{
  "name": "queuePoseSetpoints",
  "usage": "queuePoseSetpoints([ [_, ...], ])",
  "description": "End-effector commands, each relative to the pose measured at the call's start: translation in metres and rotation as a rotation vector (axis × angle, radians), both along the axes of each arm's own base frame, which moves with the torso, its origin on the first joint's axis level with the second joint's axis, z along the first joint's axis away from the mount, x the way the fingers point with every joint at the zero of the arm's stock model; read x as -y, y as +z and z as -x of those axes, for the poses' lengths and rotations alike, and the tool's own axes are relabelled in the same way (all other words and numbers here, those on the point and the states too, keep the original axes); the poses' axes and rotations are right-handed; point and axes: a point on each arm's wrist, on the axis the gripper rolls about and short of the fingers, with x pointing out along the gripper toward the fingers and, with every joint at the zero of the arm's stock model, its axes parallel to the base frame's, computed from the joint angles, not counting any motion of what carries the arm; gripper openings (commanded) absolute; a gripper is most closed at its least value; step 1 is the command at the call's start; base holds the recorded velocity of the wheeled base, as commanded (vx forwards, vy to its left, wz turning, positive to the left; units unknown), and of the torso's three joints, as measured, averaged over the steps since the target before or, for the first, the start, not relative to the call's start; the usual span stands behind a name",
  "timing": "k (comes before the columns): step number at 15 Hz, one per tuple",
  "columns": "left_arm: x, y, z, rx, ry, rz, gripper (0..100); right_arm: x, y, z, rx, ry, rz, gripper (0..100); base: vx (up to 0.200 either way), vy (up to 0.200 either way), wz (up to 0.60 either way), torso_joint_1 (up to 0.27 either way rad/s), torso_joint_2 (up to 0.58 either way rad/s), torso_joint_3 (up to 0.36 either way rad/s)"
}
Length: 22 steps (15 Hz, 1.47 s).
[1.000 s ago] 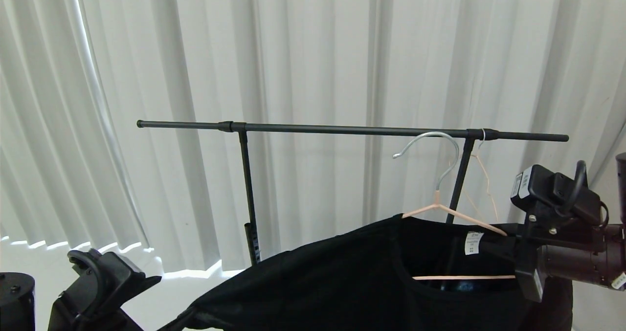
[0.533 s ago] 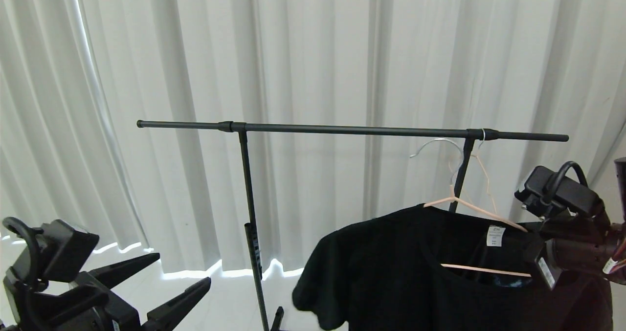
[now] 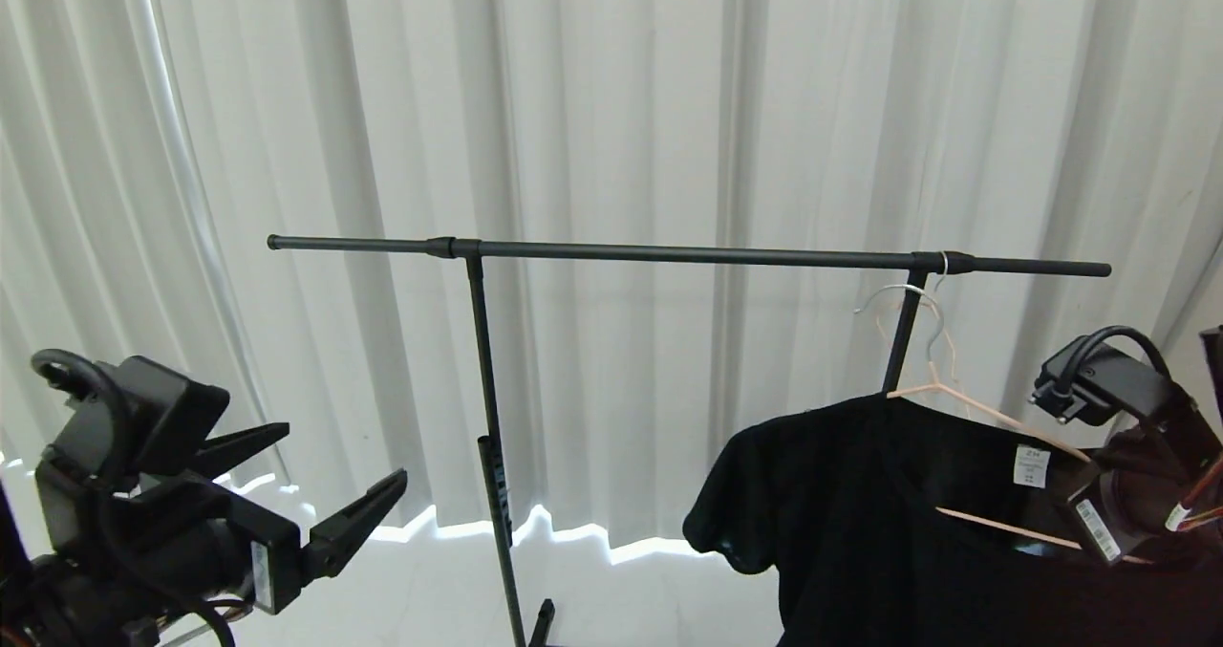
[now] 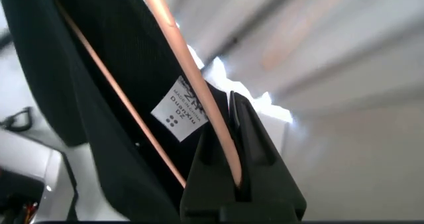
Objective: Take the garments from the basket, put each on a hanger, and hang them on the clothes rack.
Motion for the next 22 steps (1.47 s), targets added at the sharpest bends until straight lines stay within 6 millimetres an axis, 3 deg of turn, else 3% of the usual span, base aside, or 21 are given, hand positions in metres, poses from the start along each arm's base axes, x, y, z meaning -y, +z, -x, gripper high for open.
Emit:
queuePoseSetpoints([
  [1,0.002,-0.020,-0.020,-0.097,0.185,-0.129,100,0.004,-0.001,0.009,-0.030,-0.037,0.004,0,0.000,0.000,0.00,0.000,0.00,0.000],
  [4,0.000,-0.029,-0.018,-0.126,0.247,-0.169,100,0.009,-0.007,0.017,-0.113,-0.128,0.004,0,0.000,0.000,0.00,0.000,0.00,0.000],
  [11,-0.004,-0.034,-0.004,-0.129,0.208,-0.148,100,-0.003,-0.019,-0.016,-0.108,-0.431,-0.031,0,0.000,0.000,0.00,0.000,0.00,0.000],
  [16,-0.004,-0.033,-0.004,-0.124,0.208,-0.144,100,-0.035,-0.009,-0.037,-0.066,-0.467,-0.188,0,0.040,0.000,0.00,0.000,0.00,0.000],
  [22,-0.003,-0.031,-0.005,-0.118,0.207,-0.146,100,-0.045,-0.005,-0.041,-0.026,-0.439,-0.217,0,0.200,0.000,0.00,0.004,0.00,0.004],
])
